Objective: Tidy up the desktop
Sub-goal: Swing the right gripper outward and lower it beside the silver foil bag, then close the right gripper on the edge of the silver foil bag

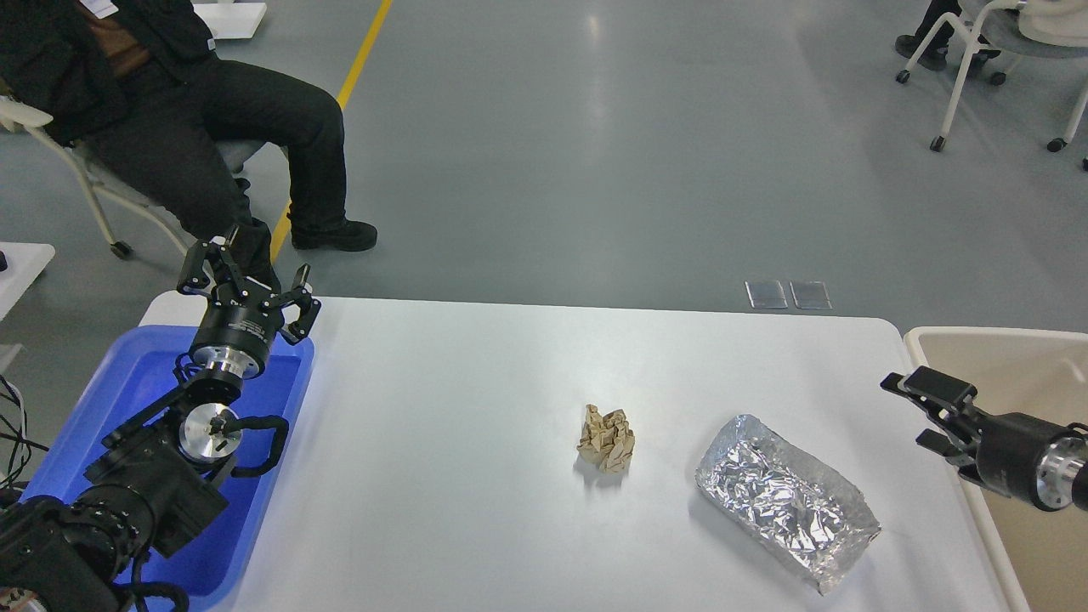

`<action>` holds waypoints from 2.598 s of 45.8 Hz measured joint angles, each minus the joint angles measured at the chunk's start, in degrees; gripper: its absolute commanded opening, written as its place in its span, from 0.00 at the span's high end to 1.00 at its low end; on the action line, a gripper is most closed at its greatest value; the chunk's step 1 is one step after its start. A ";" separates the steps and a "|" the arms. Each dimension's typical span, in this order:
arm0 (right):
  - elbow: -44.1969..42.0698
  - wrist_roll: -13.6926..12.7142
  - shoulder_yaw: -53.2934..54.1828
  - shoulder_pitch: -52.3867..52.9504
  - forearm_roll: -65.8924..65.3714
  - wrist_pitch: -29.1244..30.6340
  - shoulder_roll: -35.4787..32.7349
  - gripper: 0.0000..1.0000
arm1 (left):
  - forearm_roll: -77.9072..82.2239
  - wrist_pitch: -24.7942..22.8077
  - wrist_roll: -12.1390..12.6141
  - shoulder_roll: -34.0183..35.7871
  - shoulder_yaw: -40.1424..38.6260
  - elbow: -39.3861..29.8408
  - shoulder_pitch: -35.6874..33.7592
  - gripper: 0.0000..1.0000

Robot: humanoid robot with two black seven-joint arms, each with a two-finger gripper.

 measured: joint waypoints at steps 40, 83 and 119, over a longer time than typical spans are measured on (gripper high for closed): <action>11.52 1.26 -19.00 -1.19 -7.00 -17.14 -0.52 0.00 | 0.00 0.06 0.00 0.00 0.04 0.03 0.00 0.00; 3.93 1.28 -19.97 -2.57 -7.48 -18.97 10.42 0.02 | 0.00 0.06 0.00 0.00 0.03 0.02 0.00 0.00; -2.74 1.56 -19.90 -2.17 -9.82 -17.35 13.41 0.78 | 0.00 0.06 0.00 0.00 0.04 0.03 0.00 0.00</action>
